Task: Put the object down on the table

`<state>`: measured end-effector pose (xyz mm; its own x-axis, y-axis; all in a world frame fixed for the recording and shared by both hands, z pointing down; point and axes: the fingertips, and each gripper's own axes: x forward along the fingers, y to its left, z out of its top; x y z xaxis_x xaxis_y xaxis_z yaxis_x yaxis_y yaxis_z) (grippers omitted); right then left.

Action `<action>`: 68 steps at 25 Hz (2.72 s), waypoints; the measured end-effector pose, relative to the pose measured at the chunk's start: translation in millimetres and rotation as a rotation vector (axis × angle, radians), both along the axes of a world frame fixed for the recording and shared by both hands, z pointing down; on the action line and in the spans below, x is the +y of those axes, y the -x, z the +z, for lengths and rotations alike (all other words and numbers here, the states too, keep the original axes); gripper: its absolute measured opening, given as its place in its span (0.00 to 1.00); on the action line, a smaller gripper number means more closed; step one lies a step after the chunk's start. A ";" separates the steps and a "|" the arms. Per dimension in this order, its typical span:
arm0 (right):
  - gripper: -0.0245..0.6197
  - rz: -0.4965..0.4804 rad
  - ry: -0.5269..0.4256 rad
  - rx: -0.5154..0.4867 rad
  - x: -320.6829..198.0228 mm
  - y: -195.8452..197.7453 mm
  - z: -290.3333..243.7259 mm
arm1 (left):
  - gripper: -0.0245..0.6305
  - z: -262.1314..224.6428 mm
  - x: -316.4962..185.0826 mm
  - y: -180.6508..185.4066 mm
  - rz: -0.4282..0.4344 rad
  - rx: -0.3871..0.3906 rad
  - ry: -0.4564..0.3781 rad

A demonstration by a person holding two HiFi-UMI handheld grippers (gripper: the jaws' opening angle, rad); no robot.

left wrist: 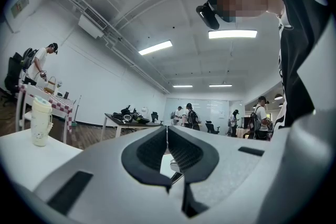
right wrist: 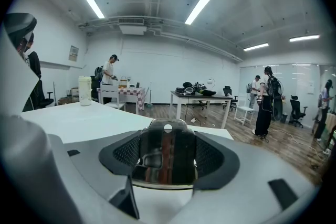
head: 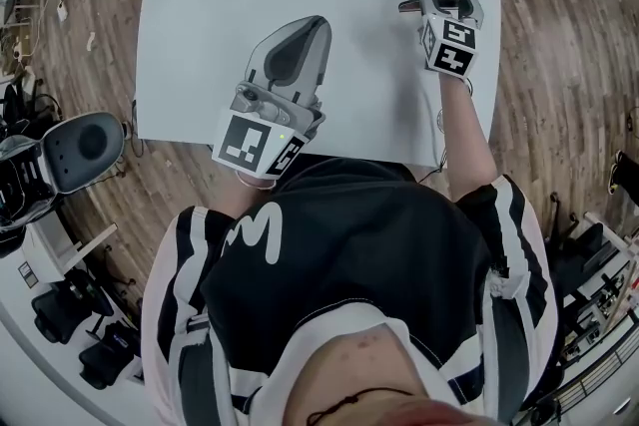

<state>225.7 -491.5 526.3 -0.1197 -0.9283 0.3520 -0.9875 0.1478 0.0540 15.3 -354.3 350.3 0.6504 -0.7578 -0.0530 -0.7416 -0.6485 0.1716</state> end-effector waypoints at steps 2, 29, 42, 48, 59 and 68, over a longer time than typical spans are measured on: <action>0.51 0.003 0.007 -0.001 -1.1 -0.5 3.4 | 0.05 0.8 -0.1 1.0 -0.005 -0.001 0.001; 0.51 0.017 0.100 0.003 -8.2 -5.4 44.6 | 0.05 7.9 -0.7 10.3 -0.048 -0.011 0.021; 0.51 0.022 0.119 -0.021 -8.3 -5.9 48.7 | 0.05 11.7 0.3 7.9 -0.041 -0.001 0.038; 0.51 0.023 0.140 -0.029 -7.5 -8.3 49.8 | 0.05 7.4 2.0 7.1 -0.046 0.004 0.033; 0.51 0.032 0.170 -0.055 -7.3 -10.1 57.3 | 0.05 11.3 6.6 10.0 -0.057 0.005 0.038; 0.51 0.029 0.183 -0.050 -8.5 -9.7 57.4 | 0.05 8.9 9.7 10.8 -0.062 0.008 0.034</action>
<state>235.4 -500.0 583.7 -0.1156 -0.8527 0.5094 -0.9923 0.1223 -0.0205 4.4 -344.7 359.2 0.6015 -0.7982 -0.0314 -0.7789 -0.5948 0.1991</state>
